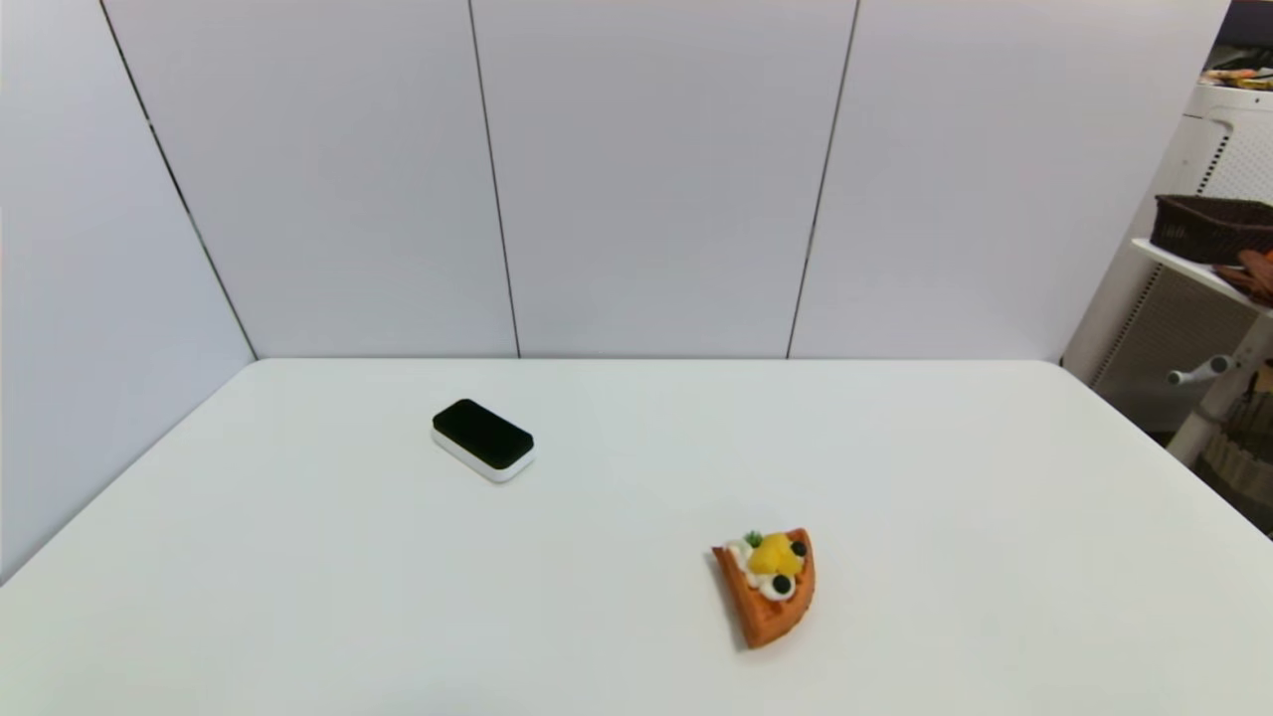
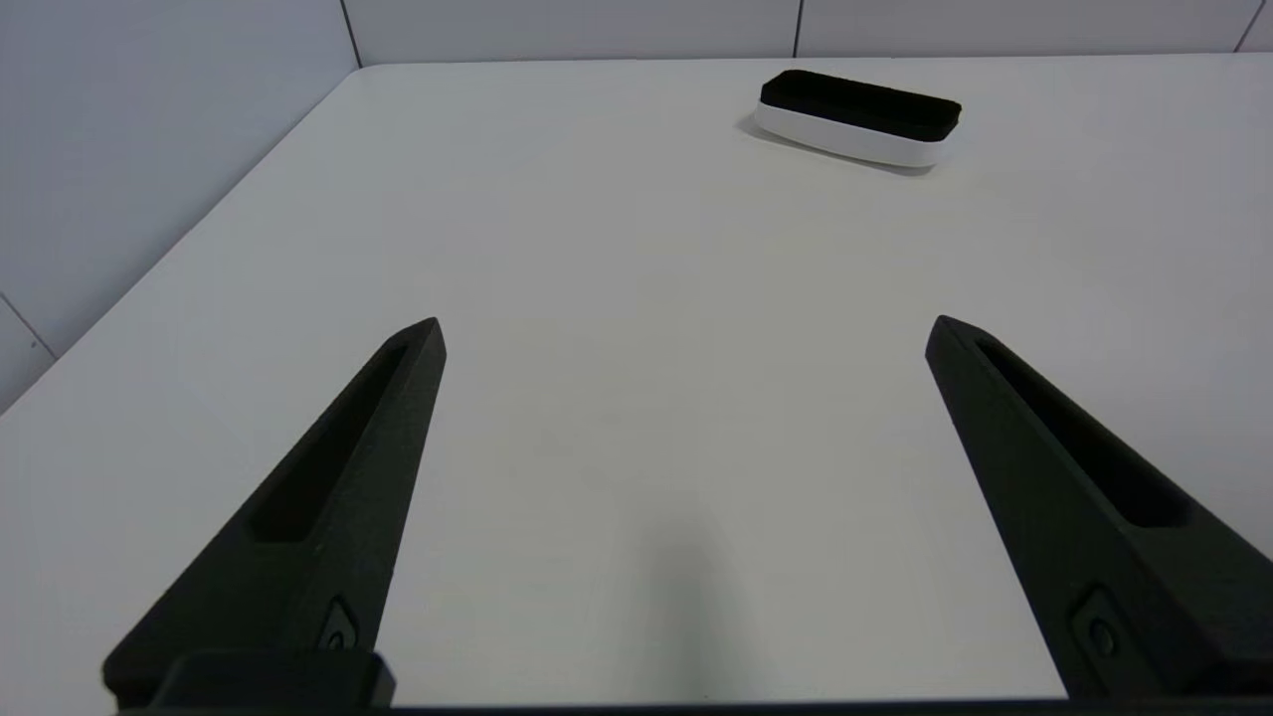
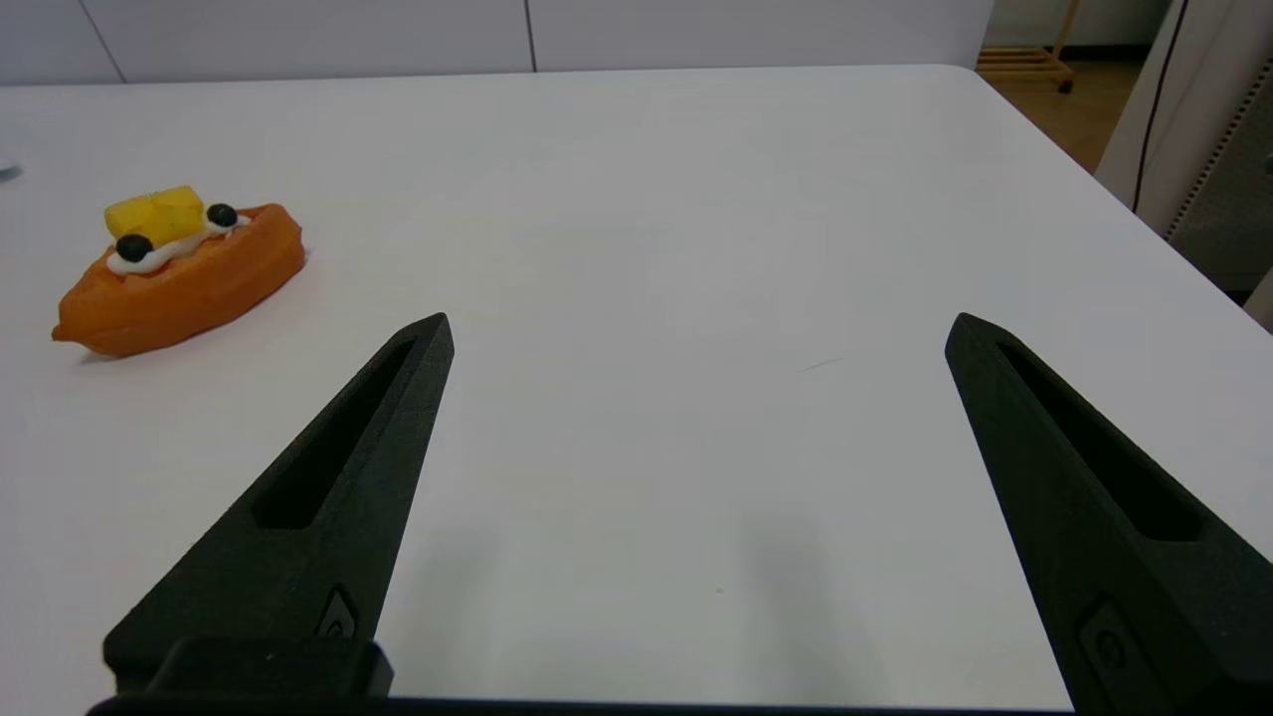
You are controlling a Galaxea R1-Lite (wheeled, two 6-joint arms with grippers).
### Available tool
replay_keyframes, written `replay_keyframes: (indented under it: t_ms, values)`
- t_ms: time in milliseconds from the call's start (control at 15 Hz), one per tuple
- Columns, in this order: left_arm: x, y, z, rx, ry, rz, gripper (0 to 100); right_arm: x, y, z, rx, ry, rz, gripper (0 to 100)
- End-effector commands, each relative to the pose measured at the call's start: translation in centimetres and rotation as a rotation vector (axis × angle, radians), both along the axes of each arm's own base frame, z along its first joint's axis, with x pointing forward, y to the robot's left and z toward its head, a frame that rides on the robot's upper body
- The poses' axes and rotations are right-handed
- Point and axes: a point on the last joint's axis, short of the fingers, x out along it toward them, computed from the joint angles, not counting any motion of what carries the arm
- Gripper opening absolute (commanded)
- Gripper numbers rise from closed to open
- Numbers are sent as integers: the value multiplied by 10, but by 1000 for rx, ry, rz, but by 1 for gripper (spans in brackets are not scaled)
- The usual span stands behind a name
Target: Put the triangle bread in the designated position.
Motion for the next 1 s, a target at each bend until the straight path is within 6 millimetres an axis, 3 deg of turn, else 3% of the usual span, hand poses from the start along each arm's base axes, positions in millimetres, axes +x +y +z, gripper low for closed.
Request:
replay_keyframes:
  t_ms: [67, 333, 533, 667, 867, 1000]
  values:
    - [10, 0, 16, -53, 85, 19, 100, 0, 0, 0, 0, 0, 1, 100]
    - [56, -3, 97, 60, 88, -99, 100, 0, 0, 0, 0, 0, 1, 100]
    - [99, -27, 137, 199, 105, -364, 100, 0, 0, 0, 0, 0, 1, 100]
    - [123, -56, 145, 285, 142, -543, 100, 0, 0, 0, 0, 0, 1, 100]
    - [159, -113, 141, 353, 251, -740, 100, 0, 0, 0, 0, 0, 1, 100]
    - [183, -155, 126, 403, 337, -823, 100, 0, 0, 0, 0, 0, 1, 100]
